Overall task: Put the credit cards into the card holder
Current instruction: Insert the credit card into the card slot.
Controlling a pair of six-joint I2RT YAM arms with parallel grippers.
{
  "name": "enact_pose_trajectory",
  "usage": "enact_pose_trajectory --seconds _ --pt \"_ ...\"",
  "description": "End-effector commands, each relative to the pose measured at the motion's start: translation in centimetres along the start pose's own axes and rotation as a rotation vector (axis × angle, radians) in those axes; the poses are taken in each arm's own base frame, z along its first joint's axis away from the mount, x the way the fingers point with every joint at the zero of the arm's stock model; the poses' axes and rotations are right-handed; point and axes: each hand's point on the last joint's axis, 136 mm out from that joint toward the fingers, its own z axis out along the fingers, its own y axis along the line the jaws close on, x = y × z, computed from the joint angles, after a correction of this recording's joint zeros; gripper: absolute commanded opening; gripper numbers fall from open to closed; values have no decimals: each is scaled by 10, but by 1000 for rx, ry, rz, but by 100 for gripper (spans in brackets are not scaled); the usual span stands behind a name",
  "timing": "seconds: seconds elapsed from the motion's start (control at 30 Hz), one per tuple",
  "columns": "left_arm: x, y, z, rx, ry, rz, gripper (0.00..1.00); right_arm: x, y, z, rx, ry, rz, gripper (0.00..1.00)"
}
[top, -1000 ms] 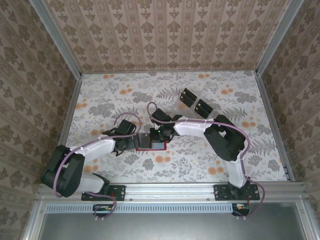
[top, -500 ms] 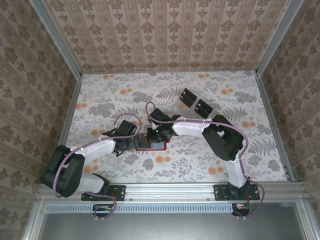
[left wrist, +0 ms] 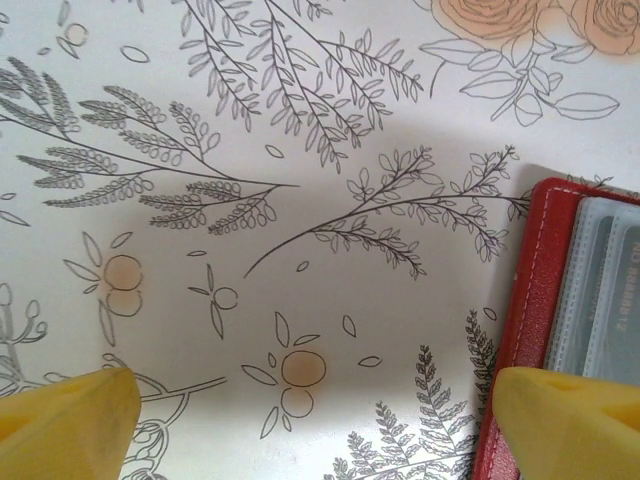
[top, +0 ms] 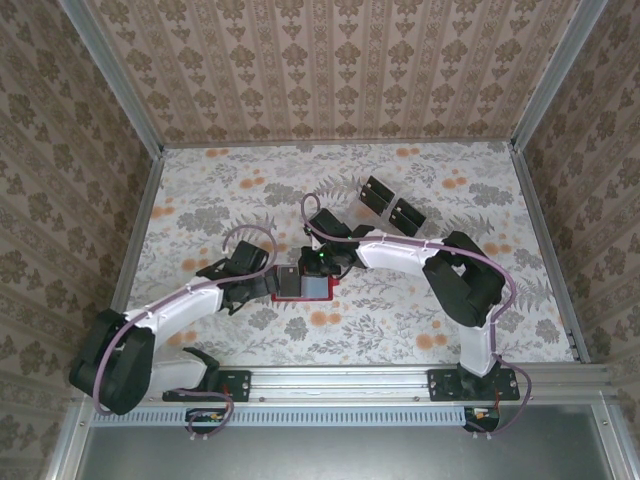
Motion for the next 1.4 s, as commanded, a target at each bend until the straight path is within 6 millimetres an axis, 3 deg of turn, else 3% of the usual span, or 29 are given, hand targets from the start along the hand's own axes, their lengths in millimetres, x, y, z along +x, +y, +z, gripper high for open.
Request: enact_pose_trajectory --seconds 0.0,0.7,1.37 --pt "6 20 0 -78 8 -23 100 8 -18 3 67 18 2 5" --pt "27 15 25 -47 83 -19 100 21 -12 33 50 84 6 4" --pt "37 6 30 -22 95 -9 100 21 11 38 13 110 -17 4"
